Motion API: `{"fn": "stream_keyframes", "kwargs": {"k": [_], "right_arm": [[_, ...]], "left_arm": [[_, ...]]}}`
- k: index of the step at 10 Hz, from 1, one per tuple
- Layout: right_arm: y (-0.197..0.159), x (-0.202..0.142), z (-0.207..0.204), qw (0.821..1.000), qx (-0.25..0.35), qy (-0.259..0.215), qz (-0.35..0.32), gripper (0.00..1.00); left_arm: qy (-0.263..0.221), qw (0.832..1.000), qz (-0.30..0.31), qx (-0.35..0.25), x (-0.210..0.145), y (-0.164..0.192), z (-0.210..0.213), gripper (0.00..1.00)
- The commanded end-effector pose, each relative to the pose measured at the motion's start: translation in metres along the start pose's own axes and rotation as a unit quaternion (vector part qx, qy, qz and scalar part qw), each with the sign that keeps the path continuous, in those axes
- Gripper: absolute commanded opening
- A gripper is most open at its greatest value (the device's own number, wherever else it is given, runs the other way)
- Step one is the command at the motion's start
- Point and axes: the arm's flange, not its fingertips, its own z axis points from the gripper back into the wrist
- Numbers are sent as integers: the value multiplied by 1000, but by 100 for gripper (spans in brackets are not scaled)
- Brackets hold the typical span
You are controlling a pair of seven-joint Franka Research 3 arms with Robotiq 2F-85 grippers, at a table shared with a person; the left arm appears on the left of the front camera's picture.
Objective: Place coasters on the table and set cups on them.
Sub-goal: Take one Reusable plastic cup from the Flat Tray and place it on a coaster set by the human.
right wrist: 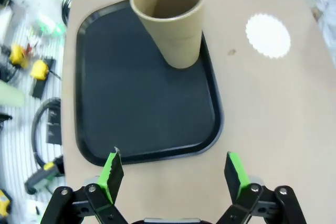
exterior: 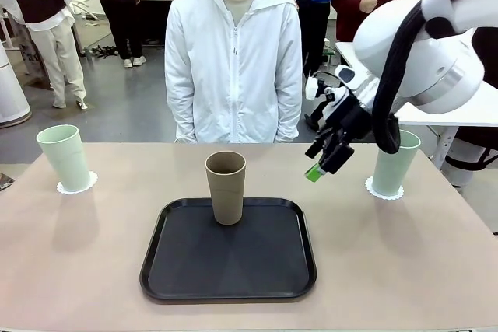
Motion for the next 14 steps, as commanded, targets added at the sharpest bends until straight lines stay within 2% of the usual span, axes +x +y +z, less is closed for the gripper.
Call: {"fn": "stream_keyframes", "kwargs": {"k": [1, 2, 4, 5, 8, 11, 13, 14], "right_arm": [[-3, 9, -40, 993, -23, -48, 101, 100], [-7, 8, -51, 988, -29, -98, 113, 100], [-15, -16, -68, 970, -33, -220, 100, 100], [-17, -28, -75, 962, -34, -255, 88, 100], [-15, -45, -89, 951, -4, -299, 81, 100], [-7, -54, -104, 944, 43, -321, 71, 100], [-2, -56, -107, 944, 34, -320, 69, 100], [-1, -55, -103, 949, 6, -309, 61, 100]], "left_arm": [[0, 1000, 2, 4, 0, -2, 1, 100], [0, 1000, 2, 4, 0, -2, 1, 100], [0, 1000, 2, 4, 0, -2, 1, 100], [0, 1000, 2, 4, 0, -2, 1, 100], [0, 1000, 2, 4, 0, -2, 1, 100], [0, 1000, 2, 4, 0, -2, 1, 100], [0, 1000, 2, 4, 0, -2, 1, 100], [0, 1000, 2, 4, 0, -2, 1, 100]]}}
